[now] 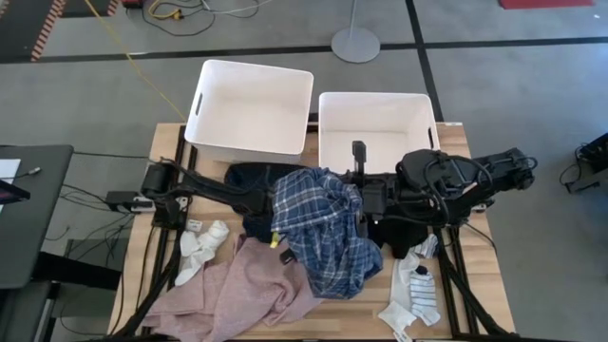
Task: Sort clothes
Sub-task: Put the light blue shirt into the left white laundry bin
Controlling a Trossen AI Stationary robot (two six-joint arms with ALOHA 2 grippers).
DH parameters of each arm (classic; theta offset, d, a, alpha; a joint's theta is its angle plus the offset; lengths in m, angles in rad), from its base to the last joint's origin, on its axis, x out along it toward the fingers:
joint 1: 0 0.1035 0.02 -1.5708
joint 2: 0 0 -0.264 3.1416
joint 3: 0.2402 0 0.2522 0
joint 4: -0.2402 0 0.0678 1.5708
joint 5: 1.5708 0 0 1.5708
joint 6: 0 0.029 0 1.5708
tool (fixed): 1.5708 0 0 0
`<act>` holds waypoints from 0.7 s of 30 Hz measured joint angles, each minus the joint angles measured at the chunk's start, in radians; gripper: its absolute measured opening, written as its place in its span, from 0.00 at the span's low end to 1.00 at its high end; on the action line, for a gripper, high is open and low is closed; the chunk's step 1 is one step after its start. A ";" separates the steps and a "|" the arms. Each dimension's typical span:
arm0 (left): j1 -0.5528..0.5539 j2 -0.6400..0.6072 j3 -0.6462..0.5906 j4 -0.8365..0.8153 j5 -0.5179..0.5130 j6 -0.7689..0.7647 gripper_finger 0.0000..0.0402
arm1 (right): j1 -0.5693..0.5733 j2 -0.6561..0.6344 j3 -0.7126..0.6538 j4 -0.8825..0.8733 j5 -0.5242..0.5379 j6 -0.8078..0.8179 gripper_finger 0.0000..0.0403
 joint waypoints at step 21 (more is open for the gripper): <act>0.025 -0.087 0.021 -0.193 -0.010 0.122 0.01 | 0.030 -0.006 0.000 -0.176 0.056 0.175 0.04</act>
